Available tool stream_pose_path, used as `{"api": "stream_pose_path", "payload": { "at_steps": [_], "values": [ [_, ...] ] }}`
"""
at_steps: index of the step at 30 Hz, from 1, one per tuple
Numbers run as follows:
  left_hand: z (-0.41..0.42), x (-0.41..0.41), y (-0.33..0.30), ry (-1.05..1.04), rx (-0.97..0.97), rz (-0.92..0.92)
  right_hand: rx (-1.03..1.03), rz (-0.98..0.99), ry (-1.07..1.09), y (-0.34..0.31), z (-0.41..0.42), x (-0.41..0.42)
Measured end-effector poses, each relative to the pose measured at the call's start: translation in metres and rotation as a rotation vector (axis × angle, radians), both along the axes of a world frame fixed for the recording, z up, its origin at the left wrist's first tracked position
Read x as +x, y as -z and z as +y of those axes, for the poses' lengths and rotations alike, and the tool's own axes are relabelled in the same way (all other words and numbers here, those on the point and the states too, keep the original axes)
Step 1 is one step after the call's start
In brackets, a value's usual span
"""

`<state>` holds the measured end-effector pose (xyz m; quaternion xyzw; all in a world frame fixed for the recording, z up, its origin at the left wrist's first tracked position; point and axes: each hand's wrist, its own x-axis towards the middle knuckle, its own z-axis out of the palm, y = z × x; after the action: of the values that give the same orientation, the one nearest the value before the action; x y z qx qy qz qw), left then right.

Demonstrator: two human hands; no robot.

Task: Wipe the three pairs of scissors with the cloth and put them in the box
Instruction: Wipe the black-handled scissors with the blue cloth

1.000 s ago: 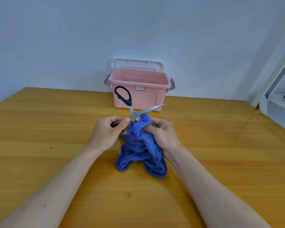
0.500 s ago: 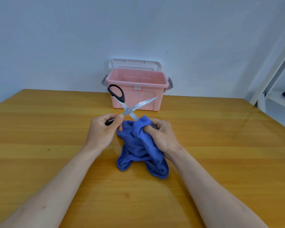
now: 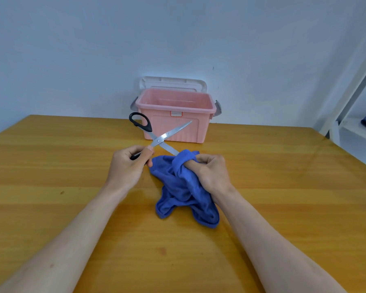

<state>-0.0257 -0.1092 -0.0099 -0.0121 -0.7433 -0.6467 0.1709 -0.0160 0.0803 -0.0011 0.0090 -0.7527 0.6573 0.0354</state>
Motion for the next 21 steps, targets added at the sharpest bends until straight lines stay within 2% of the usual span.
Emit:
{"api": "stream_pose_path", "payload": {
  "at_steps": [6,11,15,21],
  "values": [
    [0.002,0.002,-0.002,-0.032,0.013,-0.006,0.027,0.056,-0.041,0.001,0.002,0.001],
    [0.0,0.004,-0.006,-0.015,0.013,-0.016,-0.008,0.087,-0.226,0.003,0.015,0.002],
    [-0.005,0.005,-0.007,-0.011,-0.037,0.031,0.006,0.042,-0.363,0.002,0.024,0.001],
    [-0.006,0.004,-0.005,-0.014,-0.116,0.096,0.057,-0.034,-0.38,0.002,0.04,-0.007]
  ]
}}
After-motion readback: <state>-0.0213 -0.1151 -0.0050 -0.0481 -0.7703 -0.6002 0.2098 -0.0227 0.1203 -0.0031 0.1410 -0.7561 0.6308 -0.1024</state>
